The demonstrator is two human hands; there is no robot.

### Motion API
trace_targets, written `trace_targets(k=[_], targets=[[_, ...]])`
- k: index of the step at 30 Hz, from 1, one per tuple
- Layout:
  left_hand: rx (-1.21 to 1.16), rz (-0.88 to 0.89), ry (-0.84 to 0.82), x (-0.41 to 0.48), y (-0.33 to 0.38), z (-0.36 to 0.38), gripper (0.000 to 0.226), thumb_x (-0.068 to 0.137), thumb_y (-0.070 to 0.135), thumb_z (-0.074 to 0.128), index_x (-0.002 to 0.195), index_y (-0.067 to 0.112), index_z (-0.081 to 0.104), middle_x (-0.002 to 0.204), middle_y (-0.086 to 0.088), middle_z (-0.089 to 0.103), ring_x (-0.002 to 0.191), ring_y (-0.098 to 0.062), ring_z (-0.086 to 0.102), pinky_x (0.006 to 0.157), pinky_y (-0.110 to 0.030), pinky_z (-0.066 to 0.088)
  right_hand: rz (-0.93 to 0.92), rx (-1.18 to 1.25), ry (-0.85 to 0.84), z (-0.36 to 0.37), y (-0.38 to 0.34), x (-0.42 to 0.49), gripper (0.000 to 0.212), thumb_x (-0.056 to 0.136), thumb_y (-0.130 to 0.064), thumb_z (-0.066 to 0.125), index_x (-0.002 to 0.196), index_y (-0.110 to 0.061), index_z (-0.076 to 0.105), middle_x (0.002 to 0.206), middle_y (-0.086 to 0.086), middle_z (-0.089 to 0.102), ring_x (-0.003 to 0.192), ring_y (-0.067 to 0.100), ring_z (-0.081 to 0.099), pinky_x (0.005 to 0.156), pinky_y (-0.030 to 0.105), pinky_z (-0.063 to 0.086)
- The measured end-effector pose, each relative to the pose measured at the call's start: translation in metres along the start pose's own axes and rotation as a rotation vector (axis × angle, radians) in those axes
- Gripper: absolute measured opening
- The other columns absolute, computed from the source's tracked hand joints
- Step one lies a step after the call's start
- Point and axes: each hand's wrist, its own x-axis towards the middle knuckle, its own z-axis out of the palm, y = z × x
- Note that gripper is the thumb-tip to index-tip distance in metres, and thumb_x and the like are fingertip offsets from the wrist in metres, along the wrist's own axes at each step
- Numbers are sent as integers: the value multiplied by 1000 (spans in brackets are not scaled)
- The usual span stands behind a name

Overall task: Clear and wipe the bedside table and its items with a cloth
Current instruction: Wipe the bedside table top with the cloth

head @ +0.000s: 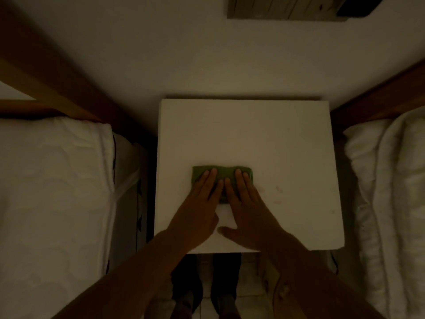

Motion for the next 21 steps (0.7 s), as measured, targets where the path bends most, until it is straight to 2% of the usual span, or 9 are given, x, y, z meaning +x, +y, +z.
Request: trace_targets(k=[2, 5, 8, 15, 21], targets=[[6, 12, 35, 23, -6, -6, 65, 92, 14, 51, 150, 5, 21, 160, -14, 3, 148, -29, -3, 121, -38, 4, -3, -26, 18, -16, 13, 19, 105, 81, -72, 36, 150, -15, -18, 156, 14, -30, 144, 31, -27, 121, 45, 1], [61, 39, 67, 65, -16, -18, 58, 96, 21, 47, 148, 4, 29, 159, -18, 13, 148, -32, 7, 119, -34, 0, 4, -18, 79, -38, 30, 49, 95, 84, -72, 21, 152, -10, -5, 158, 19, -18, 146, 35, -18, 121, 48, 6], [97, 68, 49, 100, -28, -30, 57, 99, 32, 45, 148, 6, 31, 159, -17, 16, 148, -32, 11, 117, -32, 1, 15, -33, 92, -54, 51, 74, 99, 81, -76, 15, 152, -12, -7, 159, 15, -20, 145, 29, -22, 120, 44, 2], [119, 11, -19, 142, -31, -41, 69, 98, 48, 37, 152, 11, 15, 162, -12, 0, 149, -26, -1, 119, -35, 1, -33, -110, 74, -87, 84, 107, 93, 89, -64, 38, 153, -12, -6, 159, 16, -20, 147, 32, -18, 122, 47, 6], [124, -31, -43, 127, -12, -29, 79, 94, 59, 29, 153, 11, 10, 162, -12, -4, 149, -25, -6, 121, -39, 4, -45, -103, 81, -85, 84, 88, 90, 91, -61, 37, 153, -10, -4, 159, 17, -18, 147, 32, -16, 122, 46, 6]])
